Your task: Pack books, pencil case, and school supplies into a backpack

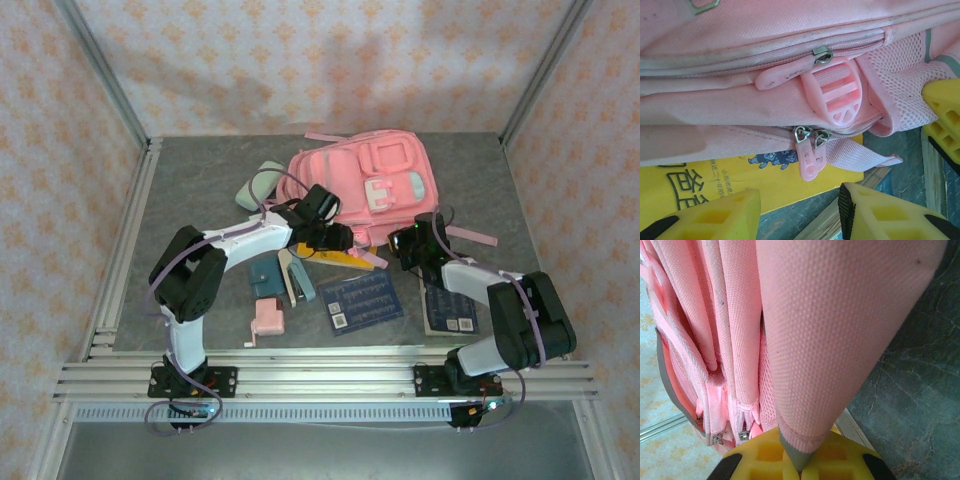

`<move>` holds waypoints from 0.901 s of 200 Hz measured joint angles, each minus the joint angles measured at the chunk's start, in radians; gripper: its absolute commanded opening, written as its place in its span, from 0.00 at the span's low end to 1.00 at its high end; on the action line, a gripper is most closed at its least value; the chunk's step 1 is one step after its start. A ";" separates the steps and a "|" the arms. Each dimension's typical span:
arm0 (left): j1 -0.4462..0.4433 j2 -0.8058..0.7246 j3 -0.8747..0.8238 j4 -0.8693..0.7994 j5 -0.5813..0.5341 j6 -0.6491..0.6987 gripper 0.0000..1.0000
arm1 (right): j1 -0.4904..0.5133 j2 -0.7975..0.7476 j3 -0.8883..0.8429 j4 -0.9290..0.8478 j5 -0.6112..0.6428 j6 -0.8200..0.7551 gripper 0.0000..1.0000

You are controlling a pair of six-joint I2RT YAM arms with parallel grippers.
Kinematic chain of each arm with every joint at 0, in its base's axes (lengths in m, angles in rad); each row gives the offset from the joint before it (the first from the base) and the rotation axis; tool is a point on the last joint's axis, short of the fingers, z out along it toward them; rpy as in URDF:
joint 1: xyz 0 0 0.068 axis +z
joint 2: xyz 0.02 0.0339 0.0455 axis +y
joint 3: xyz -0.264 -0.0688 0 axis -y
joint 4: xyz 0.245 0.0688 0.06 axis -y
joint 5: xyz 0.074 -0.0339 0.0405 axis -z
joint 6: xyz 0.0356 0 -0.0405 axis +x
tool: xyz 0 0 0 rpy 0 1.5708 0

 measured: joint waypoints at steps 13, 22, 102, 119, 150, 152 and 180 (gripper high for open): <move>0.000 0.013 0.003 0.008 0.007 -0.004 0.46 | 0.000 -0.005 0.002 -0.003 -0.003 0.002 0.00; 0.000 0.026 0.003 0.011 0.014 -0.008 0.46 | 0.000 -0.006 0.003 -0.005 -0.006 0.004 0.00; -0.035 0.104 0.036 0.015 0.017 -0.014 0.45 | 0.000 -0.006 0.007 -0.008 -0.023 0.019 0.00; -0.039 0.114 0.048 0.014 0.015 -0.014 0.45 | 0.000 -0.006 0.007 -0.007 -0.026 0.019 0.00; -0.039 0.124 0.060 0.011 0.008 -0.015 0.40 | 0.000 -0.006 0.007 -0.005 -0.026 0.019 0.00; -0.039 0.124 0.060 0.010 0.008 -0.014 0.40 | 0.000 -0.006 0.007 -0.005 -0.026 0.019 0.00; -0.039 0.124 0.063 0.006 -0.007 -0.014 0.32 | 0.000 -0.006 0.007 -0.005 -0.026 0.019 0.00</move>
